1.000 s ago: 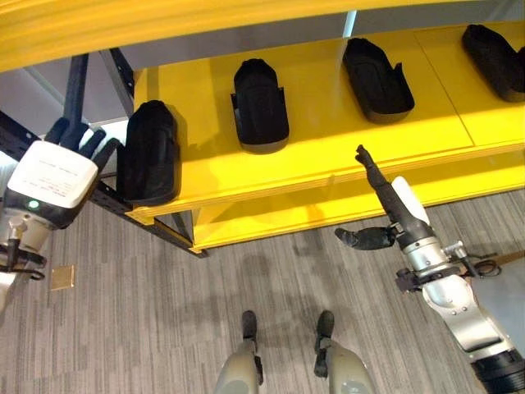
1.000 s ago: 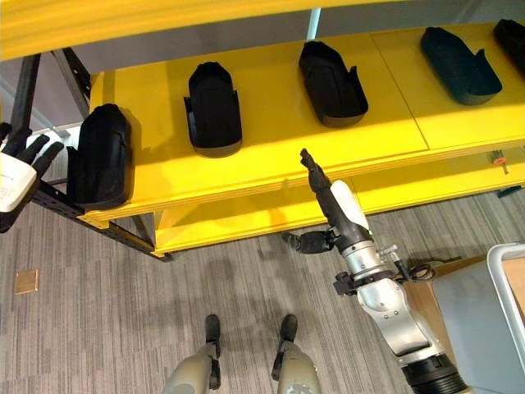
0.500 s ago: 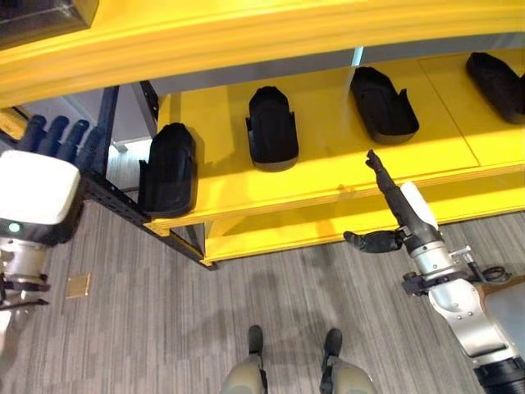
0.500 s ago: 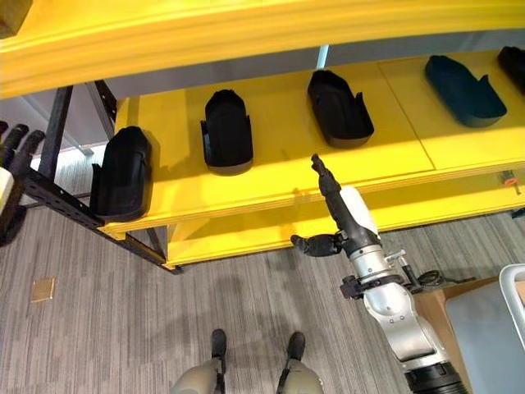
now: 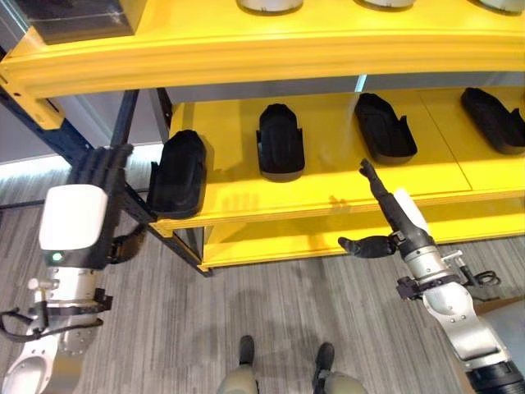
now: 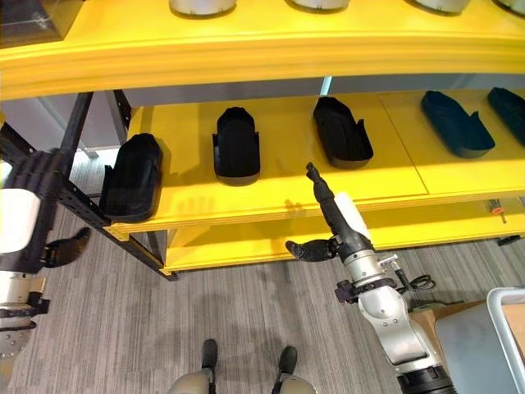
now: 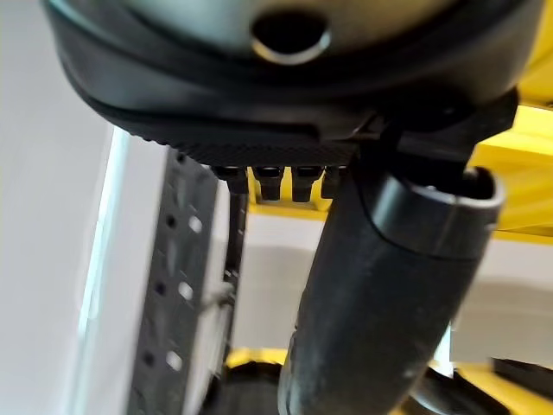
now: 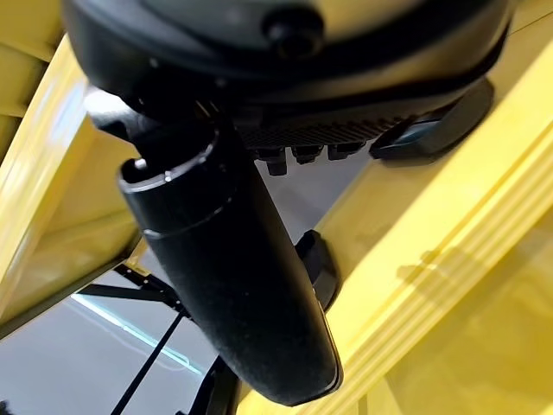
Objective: Move parts from the plastic box to the shelf.
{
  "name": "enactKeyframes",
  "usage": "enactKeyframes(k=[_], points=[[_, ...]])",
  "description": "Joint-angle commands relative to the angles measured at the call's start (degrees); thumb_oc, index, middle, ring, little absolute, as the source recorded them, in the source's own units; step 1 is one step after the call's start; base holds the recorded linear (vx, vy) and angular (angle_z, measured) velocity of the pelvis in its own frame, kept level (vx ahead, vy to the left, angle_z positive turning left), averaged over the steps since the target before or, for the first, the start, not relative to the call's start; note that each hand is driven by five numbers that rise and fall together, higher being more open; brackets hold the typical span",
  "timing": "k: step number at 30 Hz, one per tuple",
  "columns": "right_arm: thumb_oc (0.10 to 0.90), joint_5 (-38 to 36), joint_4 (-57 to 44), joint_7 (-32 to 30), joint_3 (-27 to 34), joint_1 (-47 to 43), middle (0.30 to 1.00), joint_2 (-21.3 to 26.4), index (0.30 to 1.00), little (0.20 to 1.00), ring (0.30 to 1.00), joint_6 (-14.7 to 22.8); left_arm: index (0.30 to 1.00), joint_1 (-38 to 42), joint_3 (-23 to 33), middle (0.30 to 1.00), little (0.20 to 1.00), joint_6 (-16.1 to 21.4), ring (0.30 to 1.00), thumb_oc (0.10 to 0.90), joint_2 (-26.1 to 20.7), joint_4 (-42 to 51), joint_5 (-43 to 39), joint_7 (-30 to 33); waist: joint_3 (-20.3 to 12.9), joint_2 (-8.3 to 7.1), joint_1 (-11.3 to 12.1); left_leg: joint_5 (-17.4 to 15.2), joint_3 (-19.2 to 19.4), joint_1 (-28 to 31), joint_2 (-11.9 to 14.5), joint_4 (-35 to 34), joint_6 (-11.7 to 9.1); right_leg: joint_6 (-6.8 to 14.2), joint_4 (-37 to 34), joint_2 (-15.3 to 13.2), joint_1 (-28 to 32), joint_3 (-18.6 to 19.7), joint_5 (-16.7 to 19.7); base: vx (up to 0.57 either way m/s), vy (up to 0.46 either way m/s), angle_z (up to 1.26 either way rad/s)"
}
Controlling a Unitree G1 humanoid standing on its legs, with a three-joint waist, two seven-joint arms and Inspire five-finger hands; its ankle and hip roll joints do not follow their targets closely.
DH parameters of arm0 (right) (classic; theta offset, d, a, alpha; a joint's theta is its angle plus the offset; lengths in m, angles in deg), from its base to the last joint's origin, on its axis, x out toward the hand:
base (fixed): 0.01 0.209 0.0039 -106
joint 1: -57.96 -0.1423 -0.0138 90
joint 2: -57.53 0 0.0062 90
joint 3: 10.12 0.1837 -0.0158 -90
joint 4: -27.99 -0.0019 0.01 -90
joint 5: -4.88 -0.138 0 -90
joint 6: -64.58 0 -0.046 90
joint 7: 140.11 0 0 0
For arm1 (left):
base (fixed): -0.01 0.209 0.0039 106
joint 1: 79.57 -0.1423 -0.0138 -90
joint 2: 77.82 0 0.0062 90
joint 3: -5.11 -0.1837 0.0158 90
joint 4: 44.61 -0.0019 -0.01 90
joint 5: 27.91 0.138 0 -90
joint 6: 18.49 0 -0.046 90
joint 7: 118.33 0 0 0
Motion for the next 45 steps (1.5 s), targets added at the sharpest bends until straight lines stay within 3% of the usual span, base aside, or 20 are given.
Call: enactKeyframes(k=[1,23,45], points=[[0.9,-3.0,-4.0,-1.9,-1.6,-5.4,1.0,-1.1,1.0,1.0,1.0,4.2,1.0,2.1,2.8,1.0,1.0,2.5,1.0,0.9,-3.4,5.0,-2.5,2.5,-4.2,-3.32,-0.1,-6.7,-4.3,5.2,2.1,0.4,-0.5,5.7,0.3,-6.1,-0.3,1.1,2.0,0.01,-0.008,0.05],[0.9,-1.8,-4.7,-4.2,-1.9,-5.0,1.0,-1.0,1.0,1.0,1.0,4.3,1.0,-1.4,-4.7,1.0,1.0,1.2,1.0,0.9,-2.5,-0.2,2.0,2.5,-2.2,-5.3,0.8,-6.8,-5.5,3.8,1.6,1.6,0.2,5.8,1.1,-6.3,-1.0,1.1,2.0,0.0,-0.002,0.01],[0.9,-1.5,-4.3,-5.7,-3.1,-7.3,1.0,-0.9,1.0,1.0,1.0,4.5,1.0,6.0,-10.1,1.0,1.0,-4.7,1.0,0.9,-1.7,-16.5,5.3,6.2,1.1,-6.94,0.9,-7.1,-5.3,1.2,0.9,3.9,0.3,5.9,2.4,-6.9,-3.0,1.4,2.3,0.0,0.0,0.0]])
